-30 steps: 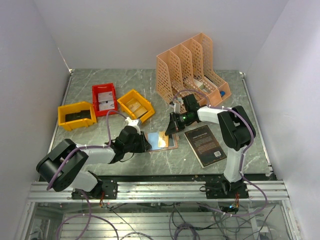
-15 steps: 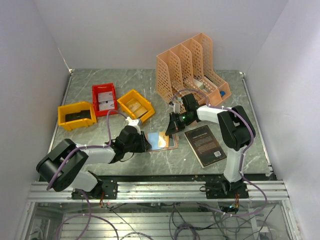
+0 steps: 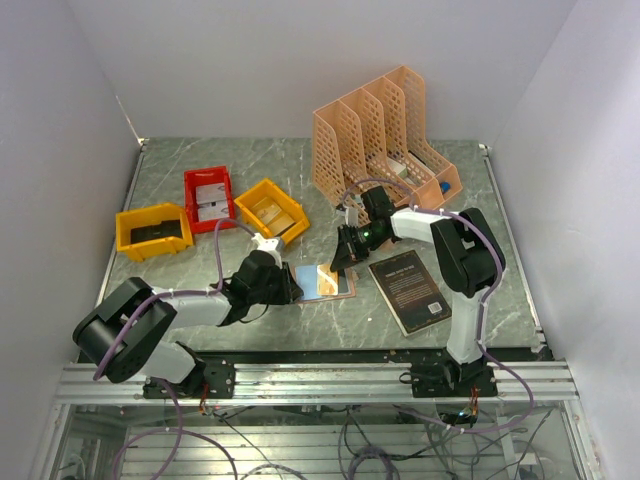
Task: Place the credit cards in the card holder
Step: Insert the credit card into the card holder.
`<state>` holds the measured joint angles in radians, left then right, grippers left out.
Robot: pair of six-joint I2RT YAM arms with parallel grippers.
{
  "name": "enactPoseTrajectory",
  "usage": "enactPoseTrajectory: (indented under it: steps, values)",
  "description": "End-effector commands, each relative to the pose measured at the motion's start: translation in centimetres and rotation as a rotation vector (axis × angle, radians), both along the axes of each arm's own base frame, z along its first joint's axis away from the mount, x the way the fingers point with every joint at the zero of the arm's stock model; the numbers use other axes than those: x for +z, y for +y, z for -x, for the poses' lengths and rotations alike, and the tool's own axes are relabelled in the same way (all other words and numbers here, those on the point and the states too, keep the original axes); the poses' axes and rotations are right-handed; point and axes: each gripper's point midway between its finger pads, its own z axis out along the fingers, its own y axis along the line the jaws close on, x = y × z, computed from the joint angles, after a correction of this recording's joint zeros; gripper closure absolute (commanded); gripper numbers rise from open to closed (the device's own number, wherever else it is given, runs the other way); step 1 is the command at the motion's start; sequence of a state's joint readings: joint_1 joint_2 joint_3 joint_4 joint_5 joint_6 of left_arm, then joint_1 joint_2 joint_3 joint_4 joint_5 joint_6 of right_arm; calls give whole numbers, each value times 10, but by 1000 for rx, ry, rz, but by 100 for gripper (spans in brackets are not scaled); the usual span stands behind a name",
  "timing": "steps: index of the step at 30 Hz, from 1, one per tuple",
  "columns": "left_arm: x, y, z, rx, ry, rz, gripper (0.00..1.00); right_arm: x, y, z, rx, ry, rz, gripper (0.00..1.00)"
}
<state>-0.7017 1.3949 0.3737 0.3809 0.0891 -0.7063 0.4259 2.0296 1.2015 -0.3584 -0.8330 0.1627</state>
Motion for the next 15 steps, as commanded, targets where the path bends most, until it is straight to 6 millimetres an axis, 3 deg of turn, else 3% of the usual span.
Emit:
enactPoseTrajectory:
  steps: [1,15]
  values:
    - [6,1,-13,20,-40,-20,68,-25,-10,5,6,19,90,100]
    - [5,1,-12,16,-37,-27,68,-21,-17,-3,-34,-4,152,100]
